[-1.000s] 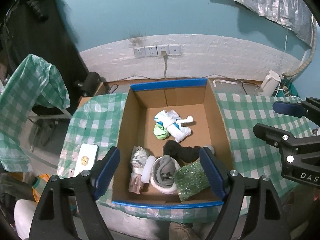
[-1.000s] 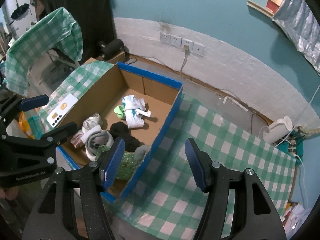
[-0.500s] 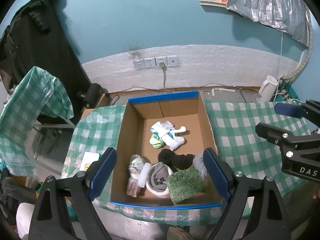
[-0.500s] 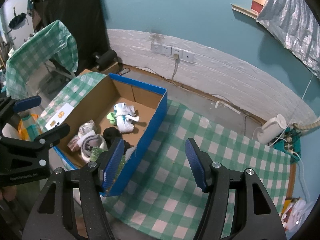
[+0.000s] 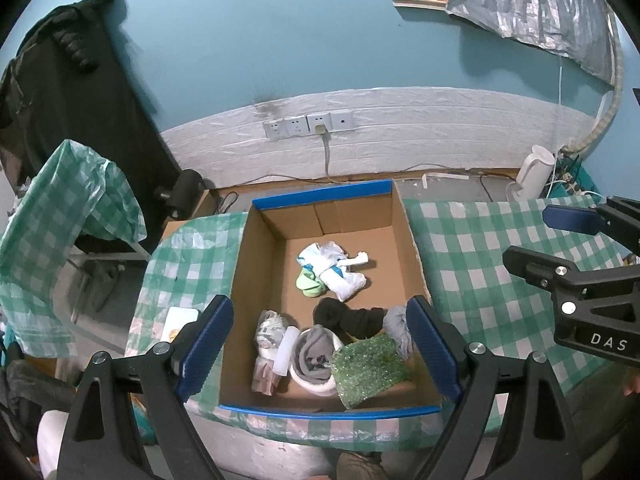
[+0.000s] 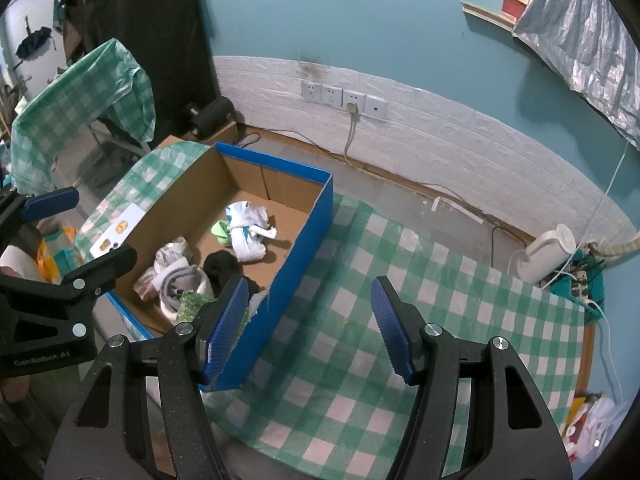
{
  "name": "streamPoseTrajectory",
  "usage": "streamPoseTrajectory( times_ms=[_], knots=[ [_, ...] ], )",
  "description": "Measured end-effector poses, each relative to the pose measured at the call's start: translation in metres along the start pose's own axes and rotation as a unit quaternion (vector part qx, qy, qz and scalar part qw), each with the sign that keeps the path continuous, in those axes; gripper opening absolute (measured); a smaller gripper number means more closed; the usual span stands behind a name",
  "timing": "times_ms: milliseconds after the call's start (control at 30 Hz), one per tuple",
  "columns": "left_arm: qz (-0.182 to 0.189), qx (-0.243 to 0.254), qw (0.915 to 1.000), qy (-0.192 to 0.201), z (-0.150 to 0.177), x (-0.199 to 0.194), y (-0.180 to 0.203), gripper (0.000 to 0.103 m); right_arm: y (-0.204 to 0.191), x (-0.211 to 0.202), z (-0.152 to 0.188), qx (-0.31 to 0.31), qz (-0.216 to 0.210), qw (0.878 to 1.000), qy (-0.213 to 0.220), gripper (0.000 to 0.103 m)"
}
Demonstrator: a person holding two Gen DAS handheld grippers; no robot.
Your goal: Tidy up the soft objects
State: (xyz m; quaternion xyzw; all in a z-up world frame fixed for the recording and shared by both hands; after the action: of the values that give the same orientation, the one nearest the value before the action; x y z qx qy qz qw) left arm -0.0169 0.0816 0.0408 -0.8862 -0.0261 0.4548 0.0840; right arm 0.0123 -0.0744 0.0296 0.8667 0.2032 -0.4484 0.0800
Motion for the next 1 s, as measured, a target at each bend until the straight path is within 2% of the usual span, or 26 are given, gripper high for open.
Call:
streamPoseTrajectory(
  times_ms=[1000],
  knots=[
    [0.004,0.000,1.0000,-0.002,0.0021,0.0001,0.0013,0.089,0.0005,0.0034,0.0009,0.002,0.001,1.000,-0.004,0.064]
  ],
)
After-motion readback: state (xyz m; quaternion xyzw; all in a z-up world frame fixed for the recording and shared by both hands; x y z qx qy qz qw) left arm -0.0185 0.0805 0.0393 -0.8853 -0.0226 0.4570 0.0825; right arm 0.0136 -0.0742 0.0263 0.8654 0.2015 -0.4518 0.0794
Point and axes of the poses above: each gripper's, at about its wrist camera, not at the fingertips, and x roughly the way its jaws point, y to its right, z to its underside, the point moved 1 cm from there along x, roughly the way its jaws point, and after that the axes turned 2 degrees about -y, right-handed, at the moved point
